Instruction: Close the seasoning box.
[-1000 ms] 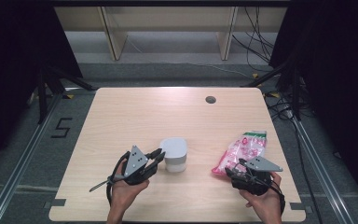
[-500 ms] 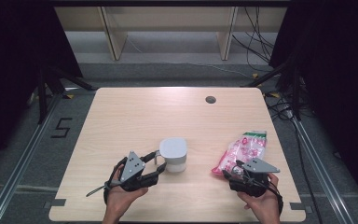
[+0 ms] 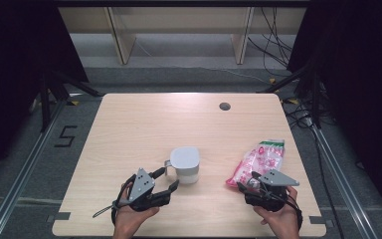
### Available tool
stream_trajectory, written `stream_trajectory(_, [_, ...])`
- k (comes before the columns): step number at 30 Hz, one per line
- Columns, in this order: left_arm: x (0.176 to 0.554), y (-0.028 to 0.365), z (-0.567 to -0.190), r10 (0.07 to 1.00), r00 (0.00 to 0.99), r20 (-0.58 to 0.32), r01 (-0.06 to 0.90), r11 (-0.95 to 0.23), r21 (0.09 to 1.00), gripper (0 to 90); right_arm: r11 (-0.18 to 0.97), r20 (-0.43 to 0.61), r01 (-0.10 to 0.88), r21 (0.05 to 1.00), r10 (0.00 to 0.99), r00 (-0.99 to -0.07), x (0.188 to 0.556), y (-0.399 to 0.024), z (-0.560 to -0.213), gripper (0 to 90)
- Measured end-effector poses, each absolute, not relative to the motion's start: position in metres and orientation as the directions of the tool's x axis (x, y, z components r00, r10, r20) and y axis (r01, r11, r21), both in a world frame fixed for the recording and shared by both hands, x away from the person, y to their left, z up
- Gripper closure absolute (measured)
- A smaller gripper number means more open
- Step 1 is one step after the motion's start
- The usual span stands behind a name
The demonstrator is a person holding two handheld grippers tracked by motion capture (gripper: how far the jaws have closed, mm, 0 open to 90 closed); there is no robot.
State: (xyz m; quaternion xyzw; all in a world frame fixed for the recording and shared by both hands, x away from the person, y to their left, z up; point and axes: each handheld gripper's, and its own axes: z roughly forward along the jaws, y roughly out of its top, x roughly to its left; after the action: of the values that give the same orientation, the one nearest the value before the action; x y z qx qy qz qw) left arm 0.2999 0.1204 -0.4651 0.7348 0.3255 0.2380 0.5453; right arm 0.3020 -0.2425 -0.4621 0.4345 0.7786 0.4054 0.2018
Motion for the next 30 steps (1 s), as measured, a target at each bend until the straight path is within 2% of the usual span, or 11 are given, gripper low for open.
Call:
stream_trajectory(3, [0.297,0.121,-0.467,0.740,0.672,0.009,0.219,-0.211,0.953,36.6,0.312,0.021,0.499,0.808,0.831,-0.555,0.302,-0.242,-0.462,36.8])
stream_trajectory(4, [0.296,0.119,-0.469,0.738,0.674,-0.011,0.221,-0.188,0.957,36.1,0.332,0.000,0.469,0.818,0.817,-0.577,0.305,-0.243,-0.463,36.9])
stream_trajectory(9, [0.293,0.119,-0.476,0.741,0.671,-0.034,0.234,-0.169,0.957,36.0,0.329,0.002,0.460,0.824,0.811,-0.584,0.304,-0.240,-0.463,36.6])
stream_trajectory(11, [0.293,0.122,-0.478,0.746,0.666,-0.013,0.229,-0.189,0.955,35.9,0.349,-0.023,0.440,0.827,0.804,-0.594,0.305,-0.241,-0.463,36.6])
stream_trajectory(19, [0.284,0.117,-0.490,0.739,0.673,-0.044,0.281,-0.200,0.939,33.5,0.334,-0.015,0.444,0.832,0.813,-0.582,0.303,-0.240,-0.464,36.6])
stream_trajectory(20, [0.286,0.117,-0.492,0.721,0.693,-0.010,0.245,-0.222,0.944,33.0,0.347,-0.023,0.441,0.828,0.806,-0.591,0.303,-0.241,-0.464,36.6])
stream_trajectory(22, [0.284,0.117,-0.493,0.719,0.695,-0.004,0.256,-0.242,0.936,32.5,0.322,0.008,0.468,0.823,0.818,-0.576,0.300,-0.238,-0.463,36.6])
stream_trajectory(26, [0.283,0.113,-0.497,0.723,0.689,-0.053,0.291,-0.209,0.934,32.0,0.337,0.002,0.464,0.819,0.808,-0.590,0.298,-0.239,-0.464,36.6])
stream_trajectory(27, [0.283,0.113,-0.497,0.726,0.686,-0.047,0.290,-0.214,0.933,31.7,0.340,-0.008,0.448,0.827,0.804,-0.594,0.298,-0.239,-0.465,36.6])
stream_trajectory(28, [0.284,0.115,-0.496,0.719,0.695,-0.011,0.269,-0.245,0.931,31.6,0.331,0.020,0.480,0.812,0.807,-0.590,0.295,-0.238,-0.464,36.6])
stream_trajectory(30, [0.283,0.114,-0.497,0.720,0.693,-0.028,0.282,-0.236,0.930,31.6,0.350,-0.016,0.443,0.825,0.798,-0.602,0.296,-0.241,-0.466,36.3])
